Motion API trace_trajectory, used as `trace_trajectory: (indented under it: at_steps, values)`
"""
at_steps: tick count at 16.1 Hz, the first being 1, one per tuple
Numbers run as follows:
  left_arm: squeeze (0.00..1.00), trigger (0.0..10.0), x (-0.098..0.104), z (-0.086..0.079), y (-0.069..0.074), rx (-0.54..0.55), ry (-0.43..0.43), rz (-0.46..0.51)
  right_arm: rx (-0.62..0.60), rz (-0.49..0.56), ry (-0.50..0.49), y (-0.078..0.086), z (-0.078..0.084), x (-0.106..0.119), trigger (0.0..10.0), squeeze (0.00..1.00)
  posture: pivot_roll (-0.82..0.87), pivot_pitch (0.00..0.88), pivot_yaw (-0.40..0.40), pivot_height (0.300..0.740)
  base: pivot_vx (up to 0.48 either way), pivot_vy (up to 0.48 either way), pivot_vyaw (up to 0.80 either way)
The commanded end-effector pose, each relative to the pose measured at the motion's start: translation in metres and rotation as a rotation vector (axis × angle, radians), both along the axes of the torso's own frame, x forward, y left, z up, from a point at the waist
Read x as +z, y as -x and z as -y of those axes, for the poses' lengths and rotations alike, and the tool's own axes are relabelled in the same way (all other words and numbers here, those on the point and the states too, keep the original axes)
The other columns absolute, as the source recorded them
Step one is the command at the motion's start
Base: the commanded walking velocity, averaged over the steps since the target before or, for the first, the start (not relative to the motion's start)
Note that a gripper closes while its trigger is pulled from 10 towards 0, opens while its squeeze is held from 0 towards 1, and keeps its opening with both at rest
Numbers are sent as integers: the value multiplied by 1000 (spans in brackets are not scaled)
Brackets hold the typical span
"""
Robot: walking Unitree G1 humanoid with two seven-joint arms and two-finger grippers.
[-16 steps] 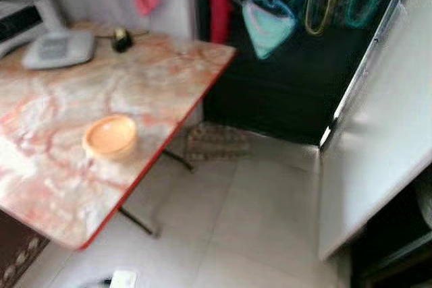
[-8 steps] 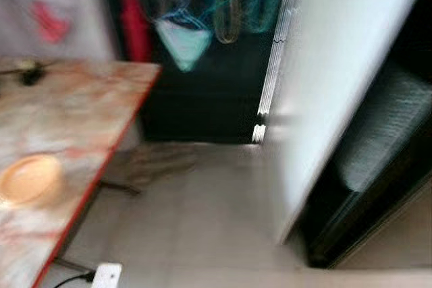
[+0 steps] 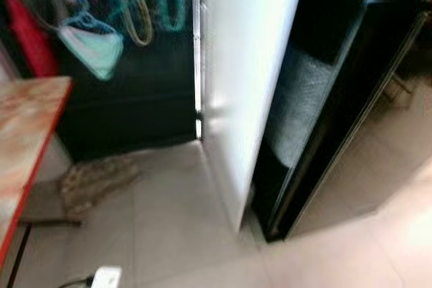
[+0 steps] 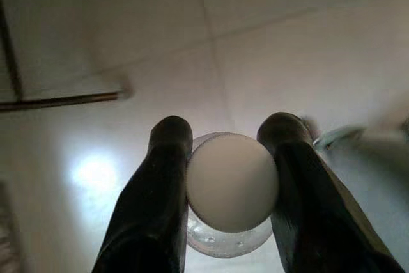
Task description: Restocking fridge
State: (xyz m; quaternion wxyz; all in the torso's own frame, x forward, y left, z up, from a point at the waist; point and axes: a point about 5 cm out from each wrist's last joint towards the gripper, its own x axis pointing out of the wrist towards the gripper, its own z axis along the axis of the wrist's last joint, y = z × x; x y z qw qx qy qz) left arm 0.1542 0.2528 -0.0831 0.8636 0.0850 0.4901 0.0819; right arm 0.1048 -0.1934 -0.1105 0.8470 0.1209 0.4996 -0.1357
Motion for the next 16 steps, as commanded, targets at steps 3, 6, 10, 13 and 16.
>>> trace_trajectory:
  at_steps: [3,6,10,13,16]
  values:
    - [0,10000,2,15,-16,-10,28,32,-9,-11,9,4,5,0,10000,0,130,0,14,740,0,0,-800]
    - [0,10000,7,24,-30,-20,35,51,-7,-11,9,4,5,0,10000,0,126,0,13,740,0,0,-800]
    - [0,10000,7,28,-34,-27,35,53,-3,-13,10,4,5,0,10000,0,123,0,9,740,0,0,-800]
    - [0,10000,7,27,-33,-27,27,44,-2,-12,9,4,5,0,10000,0,120,0,13,740,0,0,-800]
    - [0,10000,5,24,-28,-23,24,32,2,-17,8,5,4,-1,10000,0,102,0,41,740,0,0,-800]
